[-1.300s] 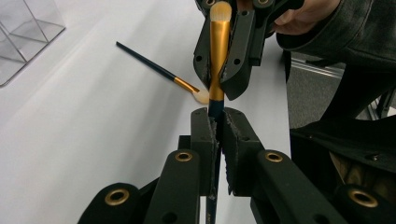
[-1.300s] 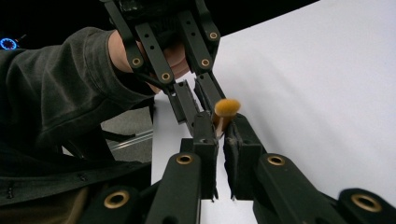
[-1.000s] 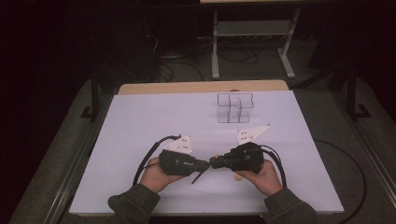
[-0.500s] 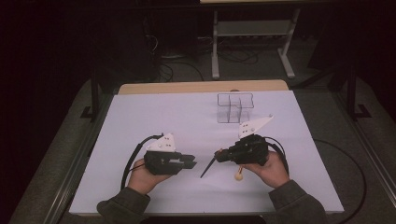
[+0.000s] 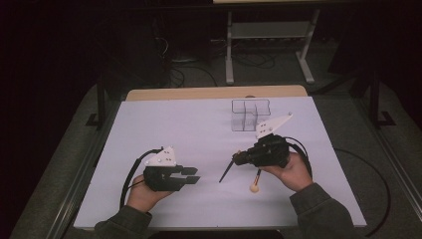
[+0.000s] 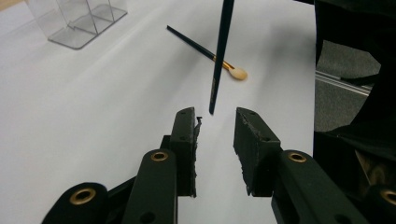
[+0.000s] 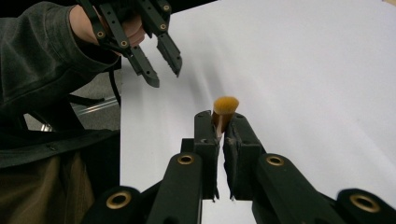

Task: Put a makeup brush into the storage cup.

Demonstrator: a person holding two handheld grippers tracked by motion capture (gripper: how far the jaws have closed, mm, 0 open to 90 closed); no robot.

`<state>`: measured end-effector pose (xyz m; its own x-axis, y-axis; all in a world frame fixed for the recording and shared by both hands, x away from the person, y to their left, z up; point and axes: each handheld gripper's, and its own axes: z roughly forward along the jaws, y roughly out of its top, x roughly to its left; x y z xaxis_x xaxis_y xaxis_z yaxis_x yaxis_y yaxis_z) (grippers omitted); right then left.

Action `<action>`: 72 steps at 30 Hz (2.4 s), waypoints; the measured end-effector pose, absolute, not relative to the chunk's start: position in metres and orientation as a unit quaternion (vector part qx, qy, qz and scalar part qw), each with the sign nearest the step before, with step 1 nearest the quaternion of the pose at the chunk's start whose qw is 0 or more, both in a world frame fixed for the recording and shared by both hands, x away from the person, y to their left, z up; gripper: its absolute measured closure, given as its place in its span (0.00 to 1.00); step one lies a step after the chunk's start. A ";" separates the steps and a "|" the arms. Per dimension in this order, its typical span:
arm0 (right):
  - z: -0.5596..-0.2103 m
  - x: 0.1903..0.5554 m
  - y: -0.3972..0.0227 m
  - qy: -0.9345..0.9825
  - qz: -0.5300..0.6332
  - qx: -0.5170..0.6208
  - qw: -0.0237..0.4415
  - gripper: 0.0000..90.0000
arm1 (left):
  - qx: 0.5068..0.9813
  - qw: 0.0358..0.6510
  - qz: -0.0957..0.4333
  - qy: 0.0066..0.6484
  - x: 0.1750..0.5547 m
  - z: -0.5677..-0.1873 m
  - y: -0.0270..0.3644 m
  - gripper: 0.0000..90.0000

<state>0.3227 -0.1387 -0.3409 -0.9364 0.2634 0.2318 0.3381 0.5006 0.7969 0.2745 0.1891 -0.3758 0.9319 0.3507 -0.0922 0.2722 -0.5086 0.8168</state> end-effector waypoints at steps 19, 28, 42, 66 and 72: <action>-0.334 0.336 -0.150 -0.871 -0.452 -0.191 0.029 0.93 | 0.863 0.460 0.060 0.202 0.270 -0.387 0.206 0.66; -0.325 0.344 -0.154 -0.874 -0.444 -0.195 0.021 0.93 | 0.860 0.458 0.064 0.215 0.271 -0.391 0.211 0.57; -0.312 0.356 -0.159 -0.880 -0.431 -0.199 0.008 0.93 | 0.855 0.458 0.075 0.233 0.272 -0.392 0.219 0.48; -0.291 0.384 -0.166 -0.887 -0.410 -0.210 -0.019 0.93 | 0.847 0.462 0.083 0.252 0.273 -0.392 0.227 0.39; -0.283 0.395 -0.165 -0.890 -0.402 -0.211 -0.034 0.93 | 0.845 0.463 0.084 0.253 0.273 -0.392 0.229 0.39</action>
<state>0.3951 -0.1654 -0.2830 -0.9090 0.4021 0.1095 0.3480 0.5879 0.7303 0.2731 0.2287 -0.3916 0.8579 0.5057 -0.0911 0.3494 -0.4440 0.8251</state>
